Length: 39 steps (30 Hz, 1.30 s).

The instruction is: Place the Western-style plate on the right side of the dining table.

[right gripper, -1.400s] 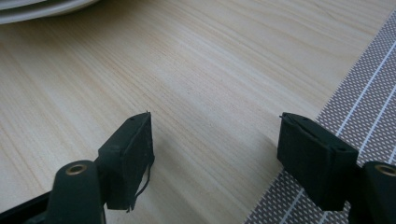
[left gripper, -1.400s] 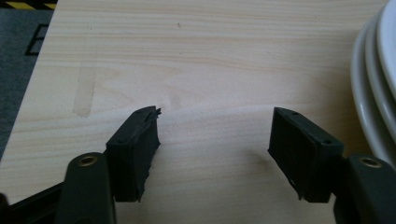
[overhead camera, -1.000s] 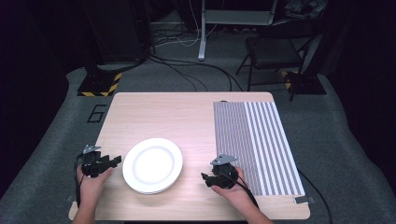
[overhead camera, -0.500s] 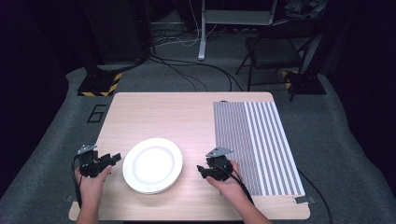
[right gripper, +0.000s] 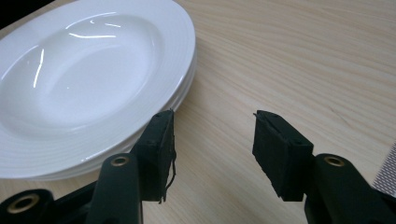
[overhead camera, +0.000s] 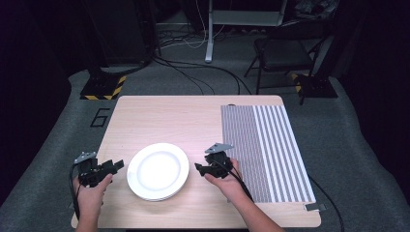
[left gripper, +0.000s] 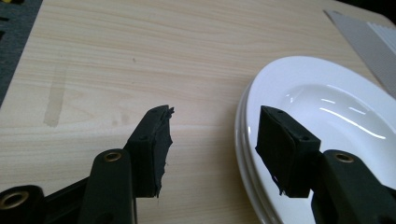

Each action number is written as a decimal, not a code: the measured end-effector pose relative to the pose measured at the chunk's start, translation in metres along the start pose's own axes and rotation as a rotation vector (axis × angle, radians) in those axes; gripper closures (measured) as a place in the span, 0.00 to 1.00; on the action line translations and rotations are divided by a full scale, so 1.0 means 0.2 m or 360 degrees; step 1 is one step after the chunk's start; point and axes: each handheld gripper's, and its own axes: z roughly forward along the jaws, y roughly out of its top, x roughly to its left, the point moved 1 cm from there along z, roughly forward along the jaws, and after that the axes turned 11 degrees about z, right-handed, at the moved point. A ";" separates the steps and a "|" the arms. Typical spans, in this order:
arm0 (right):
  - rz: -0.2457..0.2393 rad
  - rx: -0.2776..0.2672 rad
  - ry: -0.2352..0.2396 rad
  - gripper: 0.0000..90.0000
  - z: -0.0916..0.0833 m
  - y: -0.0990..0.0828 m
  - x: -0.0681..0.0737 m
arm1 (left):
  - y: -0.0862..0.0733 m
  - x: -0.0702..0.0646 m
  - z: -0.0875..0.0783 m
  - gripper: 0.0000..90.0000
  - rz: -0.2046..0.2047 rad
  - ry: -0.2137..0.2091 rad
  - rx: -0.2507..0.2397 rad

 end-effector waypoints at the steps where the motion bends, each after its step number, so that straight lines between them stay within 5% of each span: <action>1: 0.0004 -0.0005 0.0023 0.54 0.01 0.01 0.00 | 0.00 0.00 -0.01 0.49 0.0000 -0.0011 -0.0004; 7: -0.0020 0.0000 0.0060 0.53 0.06 0.00 0.02 | -0.02 0.00 -0.02 0.56 -0.0004 -0.0012 0.0000; 11: 0.0001 0.0010 0.0077 0.54 0.06 -0.01 0.02 | -0.04 -0.01 -0.01 0.62 -0.0075 -0.0085 -0.0005; 17: 0.0052 0.0005 0.0077 0.56 0.07 -0.02 0.01 | -0.05 -0.03 -0.02 0.70 -0.0064 -0.0160 0.0010; 25: 0.0093 0.0000 0.0093 0.57 0.06 -0.03 0.01 | -0.06 -0.04 0.00 0.80 -0.0147 -0.0261 0.0053; 39: 0.0186 0.0008 0.0145 0.56 0.06 -0.03 -0.01 | -0.08 -0.05 0.03 0.85 -0.0188 -0.0305 0.0113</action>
